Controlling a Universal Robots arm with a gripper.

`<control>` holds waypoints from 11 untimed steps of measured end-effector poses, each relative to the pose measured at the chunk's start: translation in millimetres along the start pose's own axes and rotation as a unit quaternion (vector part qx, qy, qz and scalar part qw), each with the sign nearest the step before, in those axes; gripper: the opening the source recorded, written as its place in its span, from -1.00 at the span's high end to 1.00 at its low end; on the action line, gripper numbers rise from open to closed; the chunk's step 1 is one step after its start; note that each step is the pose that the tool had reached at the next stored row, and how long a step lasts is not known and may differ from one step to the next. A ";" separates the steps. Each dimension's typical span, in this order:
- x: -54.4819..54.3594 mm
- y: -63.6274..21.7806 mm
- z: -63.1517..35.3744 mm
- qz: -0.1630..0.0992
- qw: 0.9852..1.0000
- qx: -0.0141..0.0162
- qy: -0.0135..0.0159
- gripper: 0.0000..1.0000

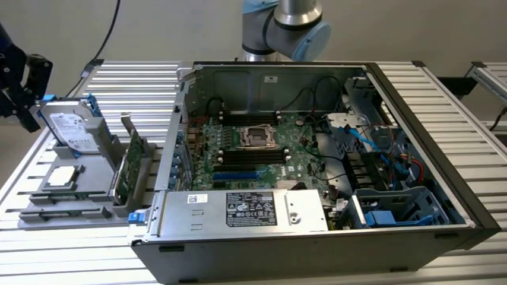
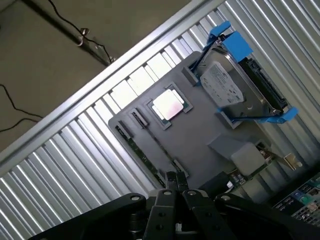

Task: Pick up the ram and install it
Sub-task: 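Pick up the ram and move it above insertion slot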

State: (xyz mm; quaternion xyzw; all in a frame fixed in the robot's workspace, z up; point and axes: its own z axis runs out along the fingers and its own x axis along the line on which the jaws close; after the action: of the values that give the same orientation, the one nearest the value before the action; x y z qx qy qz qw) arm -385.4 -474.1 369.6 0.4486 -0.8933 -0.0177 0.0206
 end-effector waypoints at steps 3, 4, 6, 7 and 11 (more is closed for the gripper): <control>0.0 0.0 0.0 -0.028 1.000 0.001 0.001 0.79; 0.0 0.0 0.0 -0.036 0.999 0.001 0.002 0.79; 0.0 0.0 0.0 -0.055 0.998 0.001 0.003 0.79; 0.0 0.0 0.0 -0.064 0.998 0.001 0.003 0.79; 0.0 0.0 0.0 -0.100 0.995 0.002 0.005 0.79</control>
State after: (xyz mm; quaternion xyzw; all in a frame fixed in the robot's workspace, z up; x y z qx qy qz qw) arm -385.5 -474.1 369.6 0.5355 -0.8441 -0.0156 0.0223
